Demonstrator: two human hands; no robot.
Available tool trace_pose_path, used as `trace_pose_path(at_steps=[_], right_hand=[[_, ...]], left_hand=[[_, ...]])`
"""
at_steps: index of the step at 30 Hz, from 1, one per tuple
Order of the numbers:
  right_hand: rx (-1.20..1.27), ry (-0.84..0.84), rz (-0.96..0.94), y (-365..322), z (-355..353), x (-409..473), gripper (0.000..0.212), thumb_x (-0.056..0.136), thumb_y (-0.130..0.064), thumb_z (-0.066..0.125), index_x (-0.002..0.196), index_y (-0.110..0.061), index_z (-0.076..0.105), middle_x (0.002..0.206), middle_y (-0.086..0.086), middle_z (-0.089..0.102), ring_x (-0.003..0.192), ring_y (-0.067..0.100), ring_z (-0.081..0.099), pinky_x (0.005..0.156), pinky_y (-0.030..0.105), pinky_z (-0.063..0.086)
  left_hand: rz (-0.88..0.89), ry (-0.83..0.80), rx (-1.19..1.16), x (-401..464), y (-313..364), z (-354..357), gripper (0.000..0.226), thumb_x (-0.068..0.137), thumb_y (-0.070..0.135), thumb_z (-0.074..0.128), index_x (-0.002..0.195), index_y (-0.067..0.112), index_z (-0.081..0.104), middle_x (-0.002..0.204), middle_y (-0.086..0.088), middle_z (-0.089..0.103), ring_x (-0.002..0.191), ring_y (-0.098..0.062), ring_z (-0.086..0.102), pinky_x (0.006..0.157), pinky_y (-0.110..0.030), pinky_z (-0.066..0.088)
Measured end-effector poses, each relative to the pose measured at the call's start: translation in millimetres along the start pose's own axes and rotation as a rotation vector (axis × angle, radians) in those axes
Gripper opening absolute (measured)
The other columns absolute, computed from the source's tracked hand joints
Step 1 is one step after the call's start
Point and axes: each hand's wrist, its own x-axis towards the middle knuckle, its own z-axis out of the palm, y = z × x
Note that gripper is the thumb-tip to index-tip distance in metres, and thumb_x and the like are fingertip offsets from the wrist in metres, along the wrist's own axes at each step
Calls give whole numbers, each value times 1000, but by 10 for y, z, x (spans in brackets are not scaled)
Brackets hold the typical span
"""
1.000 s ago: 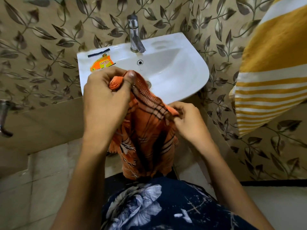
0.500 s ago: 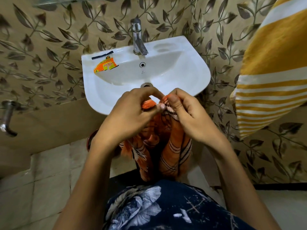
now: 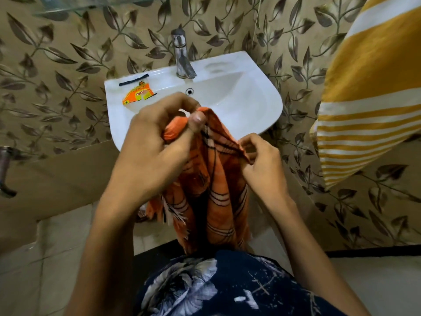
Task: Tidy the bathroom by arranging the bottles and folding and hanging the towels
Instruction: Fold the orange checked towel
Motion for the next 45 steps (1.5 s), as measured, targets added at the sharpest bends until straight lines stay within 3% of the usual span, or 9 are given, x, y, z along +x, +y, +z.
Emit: trace_pose_path(at_steps=[2, 6, 11, 15, 22, 28, 36, 42, 45], right_hand=[[-14, -3, 5, -39, -10, 16, 20, 83, 2, 61, 89, -17, 63, 68, -18, 56, 62, -9, 56, 54, 1, 37], [-3, -70, -81, -214, -45, -9, 18, 92, -29, 57, 78, -20, 60, 58, -14, 53, 55, 0, 50, 51, 20, 31], [81, -189, -222, -499, -72, -67, 24, 97, -35, 48, 76, -22, 51, 60, -12, 52, 59, 1, 49, 56, 26, 38], [138, -239, -294, -581, -82, -85, 18, 99, -20, 46, 84, -15, 54, 68, -16, 55, 67, -6, 53, 60, 13, 39], [152, -295, -332, -491, -113, -42, 34, 85, 6, 45, 108, -19, 50, 95, 0, 59, 78, -1, 56, 67, 11, 42], [-75, -233, -123, -215, -81, -34, 30, 79, -1, 58, 93, -26, 48, 80, -7, 57, 73, 18, 57, 63, 32, 44], [-34, -196, -105, -236, -134, -33, 19, 96, -13, 48, 81, -22, 54, 61, -16, 50, 61, 5, 51, 56, 18, 35], [146, -324, -246, -498, -96, -102, 16, 98, -17, 42, 88, -18, 55, 81, -2, 63, 81, 18, 59, 76, 41, 48], [235, -308, -263, -508, -111, -71, 15, 98, -16, 42, 93, -17, 56, 84, -5, 65, 82, 11, 61, 76, 35, 51]], left_hand=[[-82, 84, -3, 20, -69, -17, 10, 90, 28, 57, 81, 31, 57, 58, 3, 56, 49, -2, 46, 47, -14, 36], [-267, 108, -50, 5, -179, -14, 33, 85, 19, 62, 111, 38, 53, 52, 10, 39, 43, -3, 37, 43, -10, 33], [-190, -294, 75, -1, -146, 63, 55, 81, 27, 70, 127, 43, 46, 62, 27, 55, 56, 8, 52, 55, -3, 40], [-227, -393, 230, 30, -159, 134, 20, 84, 35, 62, 100, 25, 64, 94, 3, 68, 87, -14, 61, 81, -38, 49], [-136, -185, 179, 17, -147, 113, 29, 86, 34, 60, 65, 15, 53, 56, 8, 50, 55, -5, 44, 50, -17, 29], [-109, -19, -88, 8, -30, 31, 23, 89, 32, 56, 72, 16, 58, 61, 8, 56, 56, 3, 48, 53, -8, 36], [-338, 167, -121, -21, -168, 22, 26, 84, 32, 65, 108, 37, 57, 76, 7, 55, 58, -3, 50, 58, -21, 41], [-297, -311, 45, -21, -132, 151, 43, 87, 31, 61, 127, 39, 49, 88, 22, 61, 72, 5, 55, 72, -15, 48], [-372, -387, 112, -1, -159, 233, 21, 90, 35, 54, 93, 18, 66, 79, -2, 64, 70, -12, 56, 72, -31, 45]])
